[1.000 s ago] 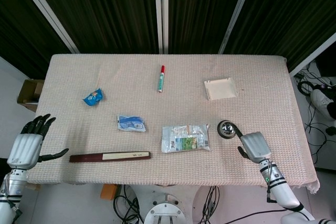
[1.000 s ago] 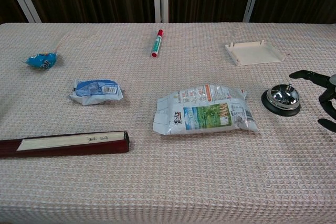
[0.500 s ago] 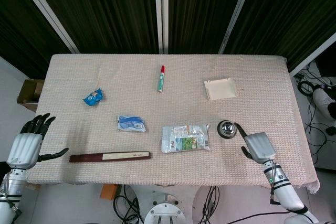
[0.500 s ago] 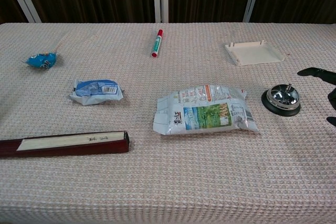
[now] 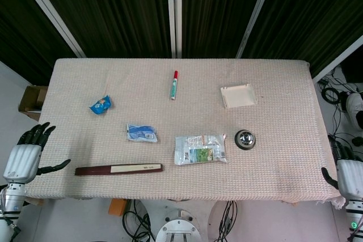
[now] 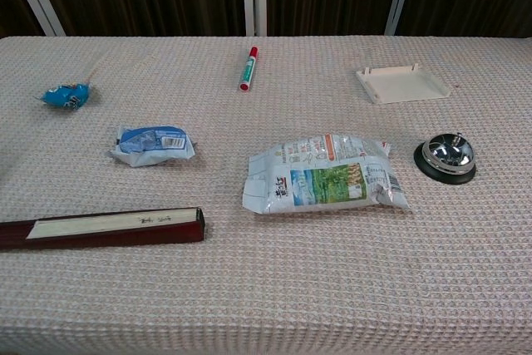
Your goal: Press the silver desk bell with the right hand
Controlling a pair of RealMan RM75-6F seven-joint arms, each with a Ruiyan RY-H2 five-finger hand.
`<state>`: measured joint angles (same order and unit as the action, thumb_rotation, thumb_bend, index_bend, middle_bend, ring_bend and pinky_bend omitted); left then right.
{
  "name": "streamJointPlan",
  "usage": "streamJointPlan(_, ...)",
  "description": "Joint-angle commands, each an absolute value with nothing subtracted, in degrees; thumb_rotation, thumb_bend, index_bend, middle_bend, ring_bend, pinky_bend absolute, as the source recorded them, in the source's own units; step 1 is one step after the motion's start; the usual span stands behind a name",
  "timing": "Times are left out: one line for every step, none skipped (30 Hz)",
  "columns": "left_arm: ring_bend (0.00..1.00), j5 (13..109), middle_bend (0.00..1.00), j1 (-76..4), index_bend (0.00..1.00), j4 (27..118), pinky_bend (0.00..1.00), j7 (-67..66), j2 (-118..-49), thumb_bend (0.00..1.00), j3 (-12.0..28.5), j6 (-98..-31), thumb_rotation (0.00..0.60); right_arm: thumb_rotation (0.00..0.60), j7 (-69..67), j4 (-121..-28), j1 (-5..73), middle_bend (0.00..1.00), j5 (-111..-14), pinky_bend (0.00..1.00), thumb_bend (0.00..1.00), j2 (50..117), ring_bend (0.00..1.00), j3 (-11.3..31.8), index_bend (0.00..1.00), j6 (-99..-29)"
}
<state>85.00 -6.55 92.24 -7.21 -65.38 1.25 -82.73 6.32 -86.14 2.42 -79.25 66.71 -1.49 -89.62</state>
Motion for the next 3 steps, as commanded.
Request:
streamJointPlan(0.07, 85.85, 0.08, -6.46, 0.11, 91.14, 0.18, -6.21, -65.87, 0.01, 1.35, -83.52, 0.144, 0.600, -6.03, -76.32, -2.42, 0.00, -77.54, 0.00, 0.03, 67.20, 0.00, 1.08, 0.00, -94.07)
streamJointPlan(0.07, 86.23, 0.08, -6.47, 0.11, 90.68, 0.18, -6.14, -66.12, 0.01, 1.33, -83.77, 0.127, 0.600, -7.10, -75.10, -2.67, 0.00, -77.77, 0.00, 0.03, 67.62, 0.00, 1.00, 0.00, -93.90)
streamJointPlan(0.07, 86.53, 0.08, -6.48, 0.11, 90.24, 0.18, -6.20, -66.42, 0.01, 1.32, -83.98, 0.114, 0.600, -7.57, -74.21, -2.79, 0.00, -78.06, 0.00, 0.03, 67.98, 0.00, 0.86, 0.00, -93.63)
